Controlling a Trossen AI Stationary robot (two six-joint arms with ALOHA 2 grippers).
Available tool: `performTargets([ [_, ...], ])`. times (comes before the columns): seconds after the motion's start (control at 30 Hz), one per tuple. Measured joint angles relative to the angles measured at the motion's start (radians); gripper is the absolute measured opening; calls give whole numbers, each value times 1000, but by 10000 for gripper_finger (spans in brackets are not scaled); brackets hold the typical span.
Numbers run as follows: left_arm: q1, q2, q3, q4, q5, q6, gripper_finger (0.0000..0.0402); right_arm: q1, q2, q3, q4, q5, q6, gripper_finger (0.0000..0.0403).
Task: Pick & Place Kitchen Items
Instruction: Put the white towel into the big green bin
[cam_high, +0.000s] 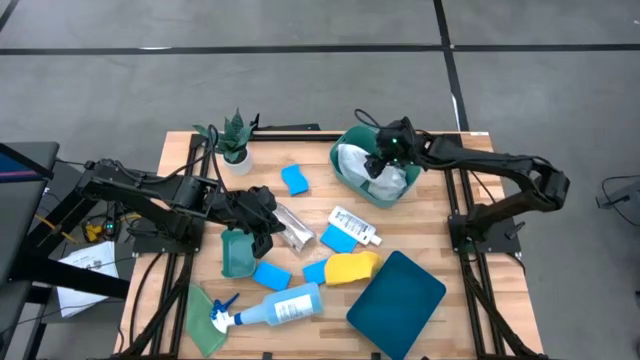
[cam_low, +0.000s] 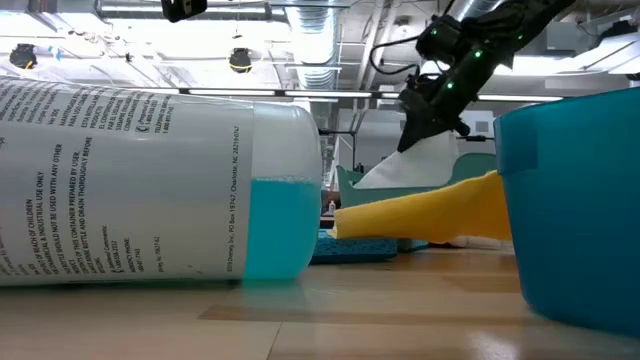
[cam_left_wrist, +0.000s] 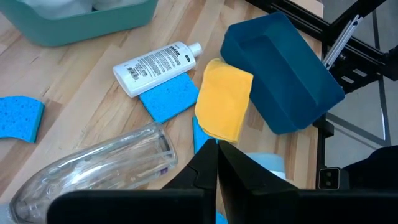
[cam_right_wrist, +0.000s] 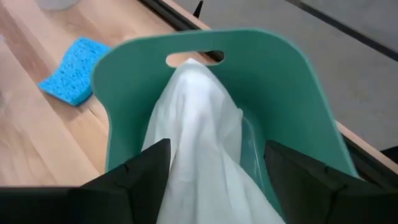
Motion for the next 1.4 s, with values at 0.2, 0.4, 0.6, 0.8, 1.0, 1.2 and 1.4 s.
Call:
performTargets([
  [0.2,0,0,0,12,-4,0,4,8,-15,0,-28,-11,34,249],
  [0.4,0,0,0,41,-5,0,3,30,-14,0,-33,-25,81,201],
  [0.6,1,0,0,43,-7,0,2,32,-14,0,-48,-29,101,55],
  [0.8,1,0,0,44,-9,0,2,13,-2,0,-31,-33,111,15],
  [1.0,1,0,0,66,-9,0,2,-13,94,1,16,-125,111,3],
  [1.2,0,0,0,86,-9,0,2,-12,209,0,-1,-131,132,1],
  [1.4,0,0,0,84,-9,0,2,-3,263,0,-18,-130,137,0],
])
